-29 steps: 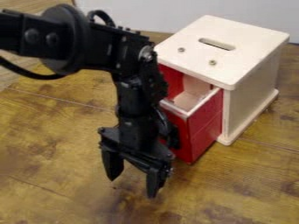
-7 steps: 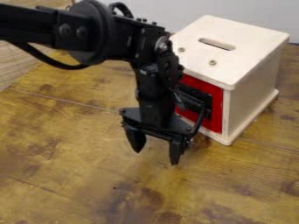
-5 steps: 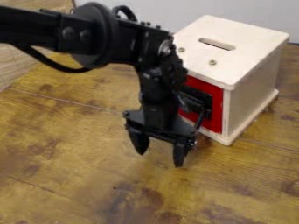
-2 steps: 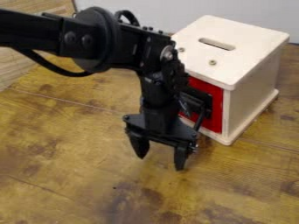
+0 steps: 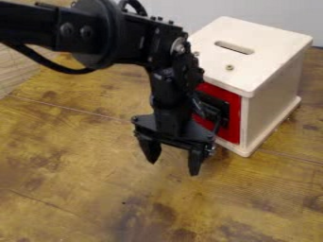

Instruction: Close the drawer

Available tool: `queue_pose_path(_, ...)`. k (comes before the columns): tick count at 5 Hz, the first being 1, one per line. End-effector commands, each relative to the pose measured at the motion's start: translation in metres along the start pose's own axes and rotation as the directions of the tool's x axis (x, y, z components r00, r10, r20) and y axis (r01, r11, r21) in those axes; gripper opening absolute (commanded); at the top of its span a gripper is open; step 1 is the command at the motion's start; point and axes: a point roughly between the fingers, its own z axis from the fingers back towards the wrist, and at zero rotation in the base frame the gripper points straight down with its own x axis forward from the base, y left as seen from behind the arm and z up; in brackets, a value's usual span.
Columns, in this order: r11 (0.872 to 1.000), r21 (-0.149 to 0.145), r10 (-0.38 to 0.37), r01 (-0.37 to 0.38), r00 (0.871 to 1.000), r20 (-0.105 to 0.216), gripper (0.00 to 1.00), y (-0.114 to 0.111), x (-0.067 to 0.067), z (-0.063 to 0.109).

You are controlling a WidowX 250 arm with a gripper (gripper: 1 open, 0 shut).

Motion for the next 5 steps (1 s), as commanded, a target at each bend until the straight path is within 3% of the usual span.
queue_pose_path(1, 1.0, -0.023, -0.015, 0.018, 0.995, 0.103, 1.0, -0.0085, 0.013, 0.0344)
queue_pose_path(5, 1.0, -0.016, -0.015, 0.016, 0.995, 0.097, 1.0, -0.0084, 0.0105, 0.0345)
